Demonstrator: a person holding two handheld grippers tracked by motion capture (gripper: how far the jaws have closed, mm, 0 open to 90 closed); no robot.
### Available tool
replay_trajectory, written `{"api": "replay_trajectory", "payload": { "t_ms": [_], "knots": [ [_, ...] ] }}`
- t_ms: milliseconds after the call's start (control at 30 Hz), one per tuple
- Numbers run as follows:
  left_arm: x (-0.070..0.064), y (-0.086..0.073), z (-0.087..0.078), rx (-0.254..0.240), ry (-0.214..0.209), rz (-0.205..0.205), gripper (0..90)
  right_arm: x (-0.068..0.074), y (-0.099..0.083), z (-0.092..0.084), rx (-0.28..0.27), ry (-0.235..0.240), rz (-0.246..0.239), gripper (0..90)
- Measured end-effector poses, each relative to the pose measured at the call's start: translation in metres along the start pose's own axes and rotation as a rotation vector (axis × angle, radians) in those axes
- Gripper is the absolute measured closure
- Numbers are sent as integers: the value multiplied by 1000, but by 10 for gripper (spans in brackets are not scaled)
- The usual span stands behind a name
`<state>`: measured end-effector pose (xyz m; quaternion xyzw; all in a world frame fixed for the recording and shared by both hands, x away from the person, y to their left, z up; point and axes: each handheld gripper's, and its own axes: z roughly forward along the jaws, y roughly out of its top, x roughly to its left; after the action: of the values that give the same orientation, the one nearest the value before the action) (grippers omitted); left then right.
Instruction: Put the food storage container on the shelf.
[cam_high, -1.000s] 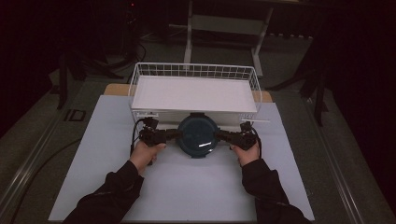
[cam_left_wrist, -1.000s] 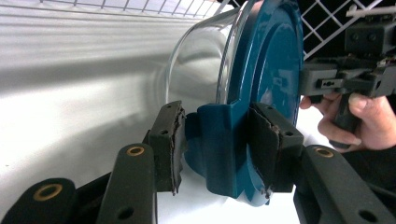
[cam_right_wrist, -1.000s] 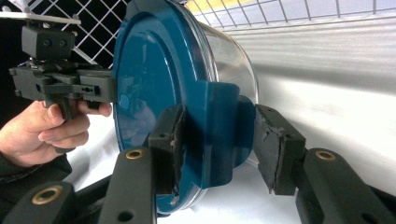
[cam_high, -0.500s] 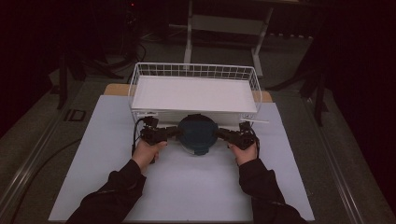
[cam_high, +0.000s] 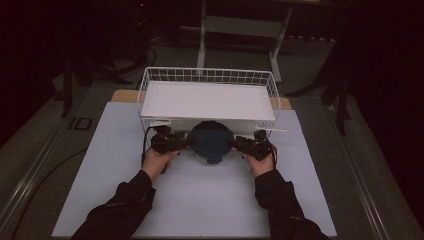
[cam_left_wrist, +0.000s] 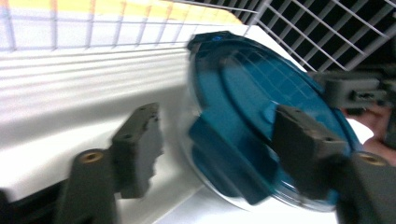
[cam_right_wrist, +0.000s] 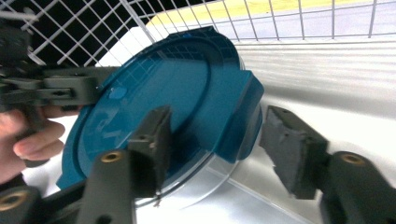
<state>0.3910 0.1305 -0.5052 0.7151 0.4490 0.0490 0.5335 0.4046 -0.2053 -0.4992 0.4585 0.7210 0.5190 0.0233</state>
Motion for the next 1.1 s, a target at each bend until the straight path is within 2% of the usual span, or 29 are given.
{"api": "replay_trajectory", "payload": {
  "t_ms": [33,67,133,167,200,267,300,333,433,467,567,633,700,867,1100],
  "knots": [
    [-1,0,-1,-3,-19,44,233,0,0,-1,-4,-2,1,399],
    [-4,0,-2,7,-31,63,215,1,-1,-2,-10,-3,3,397],
    [-8,0,-4,9,-50,67,153,6,-1,-6,1,-5,-5,381],
    [-10,0,-5,16,-49,67,141,8,-1,-7,-1,-15,-26,378],
    [-13,-1,-8,10,-55,35,133,9,-1,-9,-2,-14,-36,375],
    [-14,-1,-12,30,-79,55,13,12,-1,-12,-3,-18,-42,361],
    [-17,-2,-14,30,-77,63,0,15,-2,-14,2,-22,-49,347],
    [-19,-2,-16,35,-84,58,0,17,-2,-16,1,-30,-62,343],
    [-27,-3,-24,47,-101,89,0,26,-5,-20,12,-69,-129,343],
    [-29,-4,-26,43,-102,95,0,29,-6,-22,8,-75,-137,343],
    [-35,-5,-37,27,-113,97,0,35,-8,-28,-3,-51,-109,344],
    [-38,-6,-41,23,-116,101,0,38,-9,-29,-2,-44,-116,344],
    [-41,-8,-47,22,-120,105,0,48,-12,-32,2,-31,-145,372],
    [-49,-13,-60,17,-116,136,0,63,-21,-36,10,-2,-156,473],
    [-56,-25,-73,20,-104,182,0,77,-37,-25,80,27,-172,629]
  ]
}}
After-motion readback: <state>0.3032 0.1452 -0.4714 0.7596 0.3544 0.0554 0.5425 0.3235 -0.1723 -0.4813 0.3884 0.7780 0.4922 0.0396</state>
